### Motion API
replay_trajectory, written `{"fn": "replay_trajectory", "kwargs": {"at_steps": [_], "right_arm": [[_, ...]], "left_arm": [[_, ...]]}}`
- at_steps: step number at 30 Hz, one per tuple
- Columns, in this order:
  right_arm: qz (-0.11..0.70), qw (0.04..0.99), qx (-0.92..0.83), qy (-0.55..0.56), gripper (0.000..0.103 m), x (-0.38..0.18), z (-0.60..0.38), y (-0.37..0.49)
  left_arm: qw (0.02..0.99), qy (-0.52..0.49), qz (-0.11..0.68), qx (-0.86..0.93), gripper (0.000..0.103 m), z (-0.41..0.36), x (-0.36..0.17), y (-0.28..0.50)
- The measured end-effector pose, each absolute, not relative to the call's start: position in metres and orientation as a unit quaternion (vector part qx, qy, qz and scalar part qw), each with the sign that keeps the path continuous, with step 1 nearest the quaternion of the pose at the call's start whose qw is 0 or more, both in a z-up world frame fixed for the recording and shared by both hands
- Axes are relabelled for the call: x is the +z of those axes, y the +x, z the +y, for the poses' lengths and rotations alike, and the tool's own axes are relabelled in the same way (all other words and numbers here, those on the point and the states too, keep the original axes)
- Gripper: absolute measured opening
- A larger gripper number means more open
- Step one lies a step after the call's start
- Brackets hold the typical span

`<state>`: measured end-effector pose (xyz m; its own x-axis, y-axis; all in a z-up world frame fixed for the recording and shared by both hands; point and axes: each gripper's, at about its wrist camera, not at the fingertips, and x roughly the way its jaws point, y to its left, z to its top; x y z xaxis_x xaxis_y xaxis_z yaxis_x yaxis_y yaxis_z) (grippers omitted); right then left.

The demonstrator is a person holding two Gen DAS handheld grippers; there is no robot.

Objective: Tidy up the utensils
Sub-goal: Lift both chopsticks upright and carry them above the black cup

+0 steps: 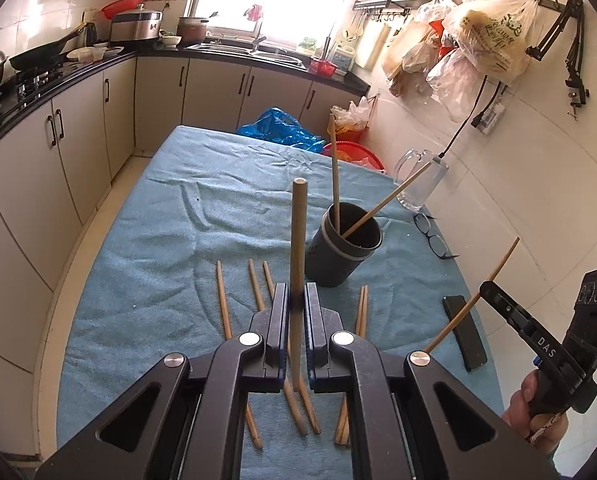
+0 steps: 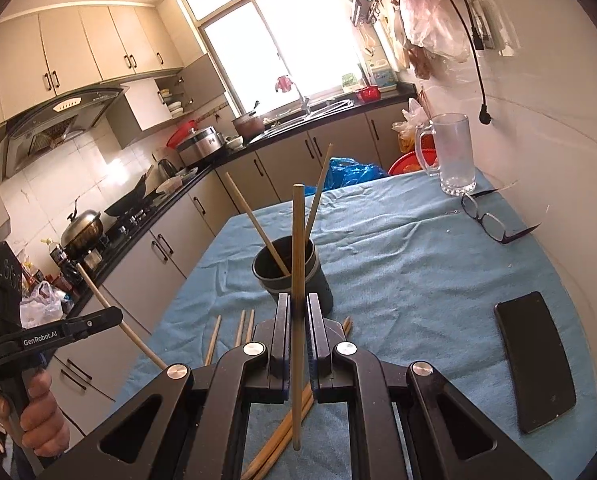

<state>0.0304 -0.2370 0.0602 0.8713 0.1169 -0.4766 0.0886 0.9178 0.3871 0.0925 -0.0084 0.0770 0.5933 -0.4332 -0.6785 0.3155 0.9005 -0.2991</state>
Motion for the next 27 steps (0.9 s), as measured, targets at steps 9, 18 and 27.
{"fn": "replay_trajectory", "kwargs": {"at_steps": [9, 18, 27], "right_arm": [[0.244, 0.944, 0.010, 0.222, 0.007, 0.072, -0.250, 0.031], [0.237, 0.939, 0.023, 0.247, 0.007, 0.091, -0.266, 0.043], [0.224, 0.934, 0.027, 0.277, 0.007, 0.107, -0.285, 0.062]], "left_arm": [[0.893, -0.072, 0.388, -0.218, 0.007, -0.013, 0.093, 0.094], [0.893, -0.074, 0.380, -0.229, 0.007, -0.020, 0.117, 0.107], [0.895, -0.070, 0.372, -0.235, 0.007, -0.035, 0.139, 0.128]]}}
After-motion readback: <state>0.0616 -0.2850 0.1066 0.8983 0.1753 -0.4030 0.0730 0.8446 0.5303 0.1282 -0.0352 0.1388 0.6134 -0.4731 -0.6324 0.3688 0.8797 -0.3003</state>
